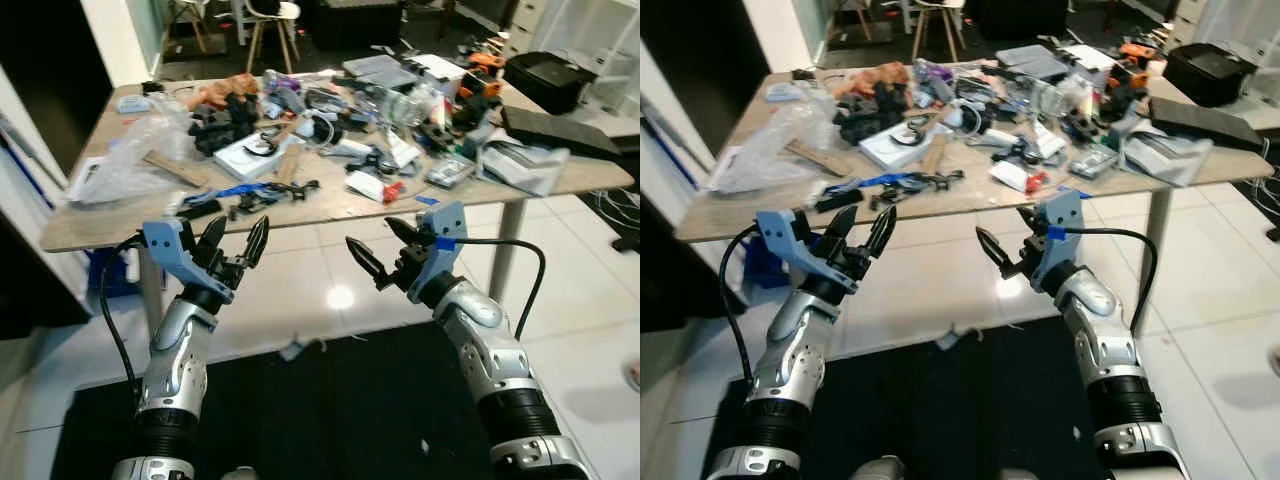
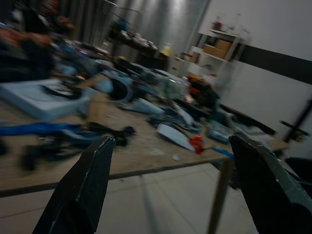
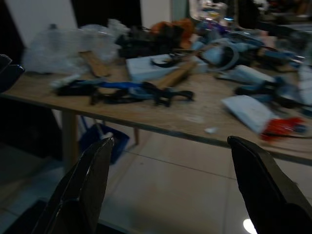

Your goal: Picking trash to rubbish bin

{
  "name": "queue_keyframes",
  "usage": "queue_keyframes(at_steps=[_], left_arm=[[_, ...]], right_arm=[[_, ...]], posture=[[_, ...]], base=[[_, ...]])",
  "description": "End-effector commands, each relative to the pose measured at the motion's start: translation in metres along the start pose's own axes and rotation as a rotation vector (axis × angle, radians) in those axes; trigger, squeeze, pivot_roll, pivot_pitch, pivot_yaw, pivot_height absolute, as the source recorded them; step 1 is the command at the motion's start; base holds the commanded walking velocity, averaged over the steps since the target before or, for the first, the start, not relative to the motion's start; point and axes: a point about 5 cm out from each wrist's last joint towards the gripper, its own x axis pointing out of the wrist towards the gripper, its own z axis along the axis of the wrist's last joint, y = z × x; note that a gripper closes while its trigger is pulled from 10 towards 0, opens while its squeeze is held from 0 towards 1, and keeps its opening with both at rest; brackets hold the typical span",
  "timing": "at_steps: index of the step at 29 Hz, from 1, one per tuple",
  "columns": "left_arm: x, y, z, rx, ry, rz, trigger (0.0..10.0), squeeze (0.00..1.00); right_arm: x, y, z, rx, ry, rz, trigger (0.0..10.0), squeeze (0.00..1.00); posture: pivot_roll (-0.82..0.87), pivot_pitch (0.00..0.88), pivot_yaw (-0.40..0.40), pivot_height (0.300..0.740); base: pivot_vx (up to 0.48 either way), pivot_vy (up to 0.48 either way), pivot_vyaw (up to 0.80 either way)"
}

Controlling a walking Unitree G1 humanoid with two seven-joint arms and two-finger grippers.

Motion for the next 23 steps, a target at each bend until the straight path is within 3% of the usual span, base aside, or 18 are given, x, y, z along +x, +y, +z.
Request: queue_keyframes(at_steps=[1, 11, 16, 23], left_arm=[[-0.0004, 0.0017, 0.0, 0.001, 0.005, 0.002, 10.0, 0.0], [0.0007, 0.0012, -0.0002, -0.006, 0.0, -0.011, 10.0, 0.0], [0.0017, -0.0006, -0.0005, -0.014, -0.012, -0.037, 10.0, 0.0], [0.0033, -0.0017, -0.0017, -0.007, -0.018, -0.061, 10.0, 0.0]], right_arm=[[0.0007, 0.0012, -0.0034, 0.022, 0.013, 0.005, 10.0, 0.0], [0.0006, -0.0001, -0.0038, 0.031, 0.008, 0.002, 10.0, 0.0], [-0.0018, -0.0045, -0.0063, 0.079, -0.016, -0.038, 10.0, 0.0], [-0.0023, -0.0062, -0.005, 0.063, -0.024, -0.034, 10.0, 0.0]], posture=[[0.01, 0.0, -0.019, 0.74], [0.0, 0.0, -0.024, 0.74], [0.0, 0.0, -0.028, 0.74], [0.0, 0.0, -0.033, 0.74]], base=[[0.0, 0.0, 0.0], [0.0, 0.0, 0.0], [0.0, 0.0, 0.0], [0.0, 0.0, 0.0]])
